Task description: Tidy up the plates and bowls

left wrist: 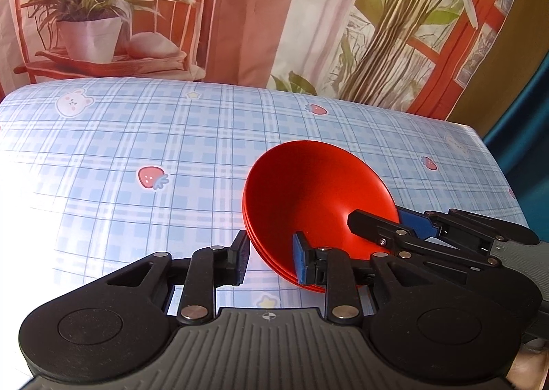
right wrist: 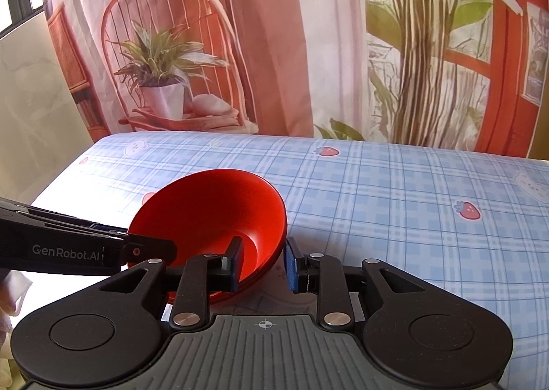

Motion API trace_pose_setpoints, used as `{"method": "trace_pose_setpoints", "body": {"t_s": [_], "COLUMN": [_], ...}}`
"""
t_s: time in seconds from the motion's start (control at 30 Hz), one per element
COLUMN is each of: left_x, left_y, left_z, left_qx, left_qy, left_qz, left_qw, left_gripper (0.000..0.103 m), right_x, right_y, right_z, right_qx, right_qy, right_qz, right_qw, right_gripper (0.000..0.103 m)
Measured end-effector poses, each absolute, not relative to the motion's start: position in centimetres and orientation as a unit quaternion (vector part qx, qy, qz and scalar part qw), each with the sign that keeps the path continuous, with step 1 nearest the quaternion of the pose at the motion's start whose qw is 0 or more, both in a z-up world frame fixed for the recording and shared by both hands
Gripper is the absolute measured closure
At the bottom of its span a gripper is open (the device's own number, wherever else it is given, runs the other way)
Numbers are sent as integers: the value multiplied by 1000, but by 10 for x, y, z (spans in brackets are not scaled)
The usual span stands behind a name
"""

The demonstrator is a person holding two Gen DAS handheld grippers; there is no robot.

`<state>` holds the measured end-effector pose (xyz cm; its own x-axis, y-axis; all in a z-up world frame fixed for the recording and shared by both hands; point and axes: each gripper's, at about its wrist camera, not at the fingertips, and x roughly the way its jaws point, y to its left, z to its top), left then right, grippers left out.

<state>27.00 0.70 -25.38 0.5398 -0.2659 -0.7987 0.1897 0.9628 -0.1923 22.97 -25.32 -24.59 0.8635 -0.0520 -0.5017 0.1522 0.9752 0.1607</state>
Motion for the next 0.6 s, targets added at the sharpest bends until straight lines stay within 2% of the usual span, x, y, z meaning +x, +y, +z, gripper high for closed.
{"method": "trace_pose_setpoints", "body": {"t_s": [0.17,0.6], "left_x": [269,245], "left_y": [7,11], "left_z": [-256,-234], "left_qx": [-42,-19], "left_qy": [460,450], "left_qz": [-128,-121], "left_qw": [878,884], "left_gripper": [76,78], "right_x": [230,212], "right_y": [-255,-243], "right_z": [-248,-238], "right_qx": [107,120], "right_qy": [255,241], "right_qz": [-50,-43], "right_qw": [960,962], "right_gripper": [78,85]}}
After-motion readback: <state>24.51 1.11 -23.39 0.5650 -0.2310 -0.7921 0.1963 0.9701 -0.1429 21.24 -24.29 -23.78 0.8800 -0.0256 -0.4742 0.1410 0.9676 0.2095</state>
